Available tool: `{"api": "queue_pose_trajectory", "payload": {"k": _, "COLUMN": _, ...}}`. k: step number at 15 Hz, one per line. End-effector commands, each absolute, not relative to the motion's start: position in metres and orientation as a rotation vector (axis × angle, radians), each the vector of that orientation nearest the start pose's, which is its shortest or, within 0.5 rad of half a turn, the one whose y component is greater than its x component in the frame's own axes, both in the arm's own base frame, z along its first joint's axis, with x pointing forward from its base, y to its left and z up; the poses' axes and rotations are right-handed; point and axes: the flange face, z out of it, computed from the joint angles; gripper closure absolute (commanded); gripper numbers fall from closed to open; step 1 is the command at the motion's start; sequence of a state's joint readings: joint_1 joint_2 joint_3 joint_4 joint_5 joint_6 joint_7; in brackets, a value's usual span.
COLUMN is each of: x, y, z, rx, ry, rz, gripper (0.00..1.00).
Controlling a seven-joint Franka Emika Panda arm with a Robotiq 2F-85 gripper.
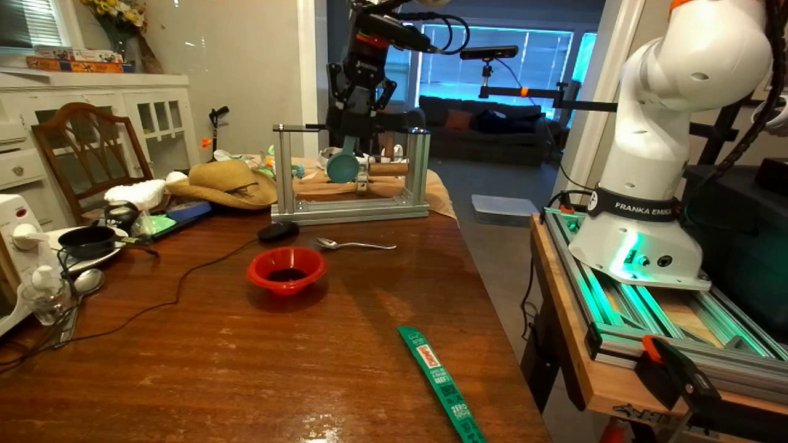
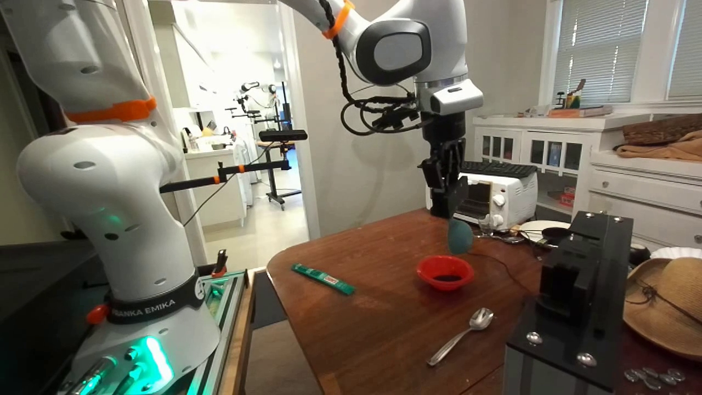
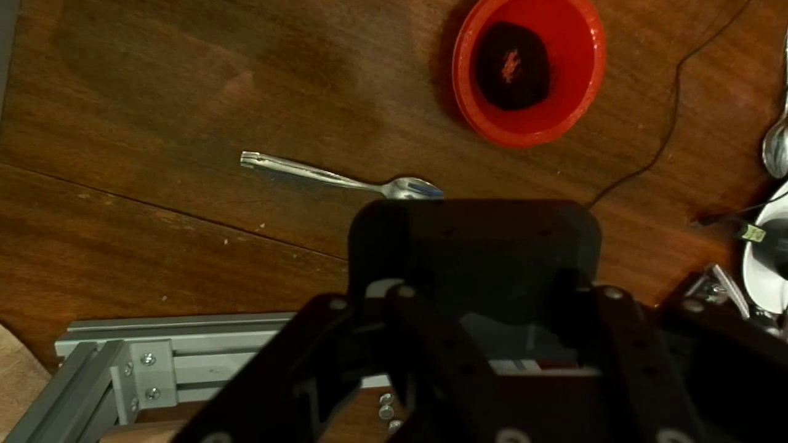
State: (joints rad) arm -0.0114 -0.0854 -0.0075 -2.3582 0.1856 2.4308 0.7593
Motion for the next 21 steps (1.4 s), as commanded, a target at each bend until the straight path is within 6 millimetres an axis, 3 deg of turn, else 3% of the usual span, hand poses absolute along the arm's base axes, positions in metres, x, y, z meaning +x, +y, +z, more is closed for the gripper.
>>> {"api": "queue_pose_trajectory", "payload": {"k": 1, "x": 0.526, "y": -0.025, "z": 0.374, "rx": -2.652, "ry": 1.341, "rz": -0.106, "gripper": 0.77}}
{"api": "queue_pose_trajectory", "payload": {"k": 11, "x": 0.568, "y": -0.075, "z": 0.351, "rx": -2.653, "ry": 1.371, "rz": -0.074, "gripper": 0.77}}
{"api": "queue_pose_trajectory", "payload": {"k": 14, "x": 0.576, "y": -0.075, "z": 0.352, "rx": -2.654, "ry": 1.353, "rz": -0.043, "gripper": 0.77}}
{"api": "queue_pose_trajectory", "payload": {"k": 15, "x": 0.568, "y": -0.075, "z": 0.35, "rx": -2.652, "ry": 1.384, "rz": -0.078, "gripper": 0.77}}
{"api": "queue_pose_trajectory", "payload": {"k": 16, "x": 0.57, "y": -0.075, "z": 0.35, "rx": -2.653, "ry": 1.382, "rz": -0.078, "gripper": 0.52}}
{"api": "queue_pose_trajectory", "payload": {"k": 20, "x": 0.569, "y": -0.075, "z": 0.349, "rx": -2.655, "ry": 1.381, "rz": -0.076, "gripper": 0.52}}
{"api": "queue_pose_trajectory", "payload": {"k": 21, "x": 0.569, "y": -0.074, "z": 0.349, "rx": -2.655, "ry": 1.381, "rz": -0.076, "gripper": 0.77}}
